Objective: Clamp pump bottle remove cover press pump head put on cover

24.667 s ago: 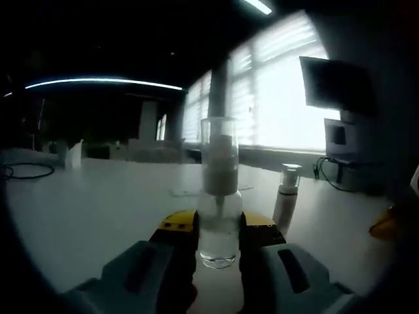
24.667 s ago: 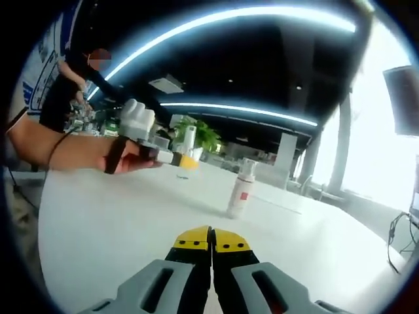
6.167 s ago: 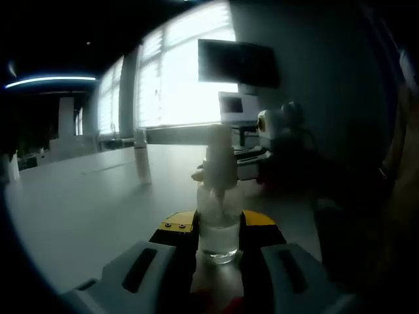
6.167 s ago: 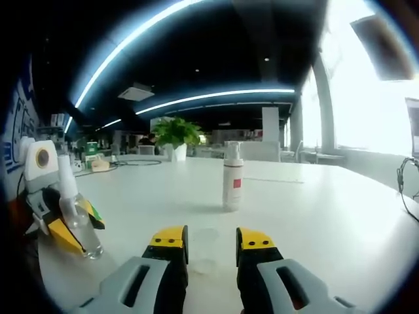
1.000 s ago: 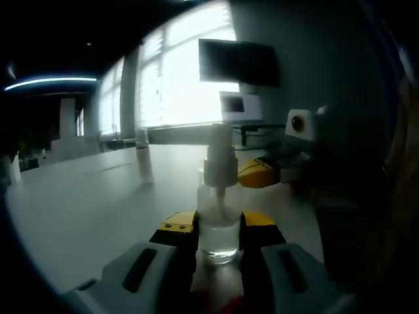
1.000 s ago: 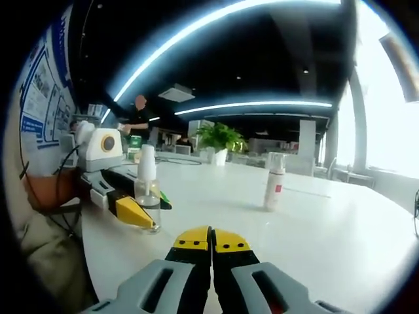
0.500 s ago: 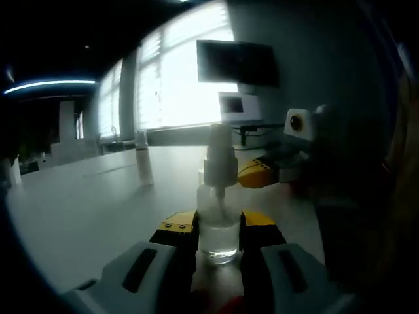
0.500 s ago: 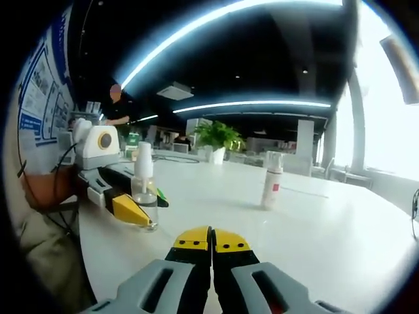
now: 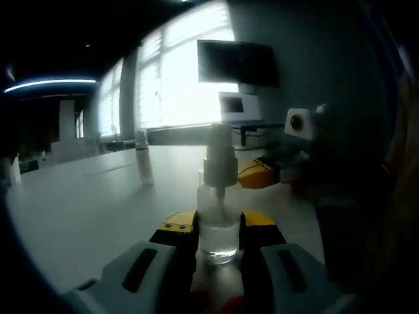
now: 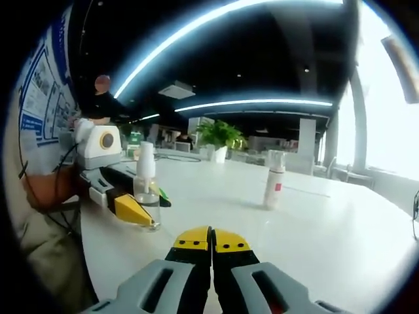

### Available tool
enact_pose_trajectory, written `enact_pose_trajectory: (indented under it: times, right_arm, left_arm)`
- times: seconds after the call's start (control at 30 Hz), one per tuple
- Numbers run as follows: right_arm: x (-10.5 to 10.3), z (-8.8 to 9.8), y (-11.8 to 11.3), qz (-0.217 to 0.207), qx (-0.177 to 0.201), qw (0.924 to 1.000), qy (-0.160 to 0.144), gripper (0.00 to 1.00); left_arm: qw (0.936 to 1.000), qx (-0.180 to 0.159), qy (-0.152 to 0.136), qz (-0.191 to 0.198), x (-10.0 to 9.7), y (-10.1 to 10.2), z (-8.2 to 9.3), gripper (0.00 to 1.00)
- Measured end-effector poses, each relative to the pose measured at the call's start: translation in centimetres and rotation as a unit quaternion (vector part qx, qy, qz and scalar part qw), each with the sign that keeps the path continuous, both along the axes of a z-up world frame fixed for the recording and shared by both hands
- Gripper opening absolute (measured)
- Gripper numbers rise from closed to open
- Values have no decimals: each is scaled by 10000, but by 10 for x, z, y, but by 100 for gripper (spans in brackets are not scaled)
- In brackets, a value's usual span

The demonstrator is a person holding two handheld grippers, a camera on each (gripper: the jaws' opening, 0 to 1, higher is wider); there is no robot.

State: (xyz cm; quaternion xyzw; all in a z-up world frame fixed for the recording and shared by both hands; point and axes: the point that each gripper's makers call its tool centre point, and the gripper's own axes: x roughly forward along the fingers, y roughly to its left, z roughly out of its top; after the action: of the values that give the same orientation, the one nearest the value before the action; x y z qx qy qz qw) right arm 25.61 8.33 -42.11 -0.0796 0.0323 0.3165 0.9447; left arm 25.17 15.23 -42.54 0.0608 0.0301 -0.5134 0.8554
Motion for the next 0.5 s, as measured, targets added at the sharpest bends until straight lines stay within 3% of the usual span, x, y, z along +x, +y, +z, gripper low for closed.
enact_pose_trajectory:
  times: [0.3,0.5]
  right_arm:
    - [0,6,-2,-47,52,10000,-24,0]
    - [-6,23,1,38,144,9998,-117,0]
  left_arm:
    - [10000,-1,5,3,0,0,0,16]
    - [10000,4,-7,1,-2,-2,0,16]
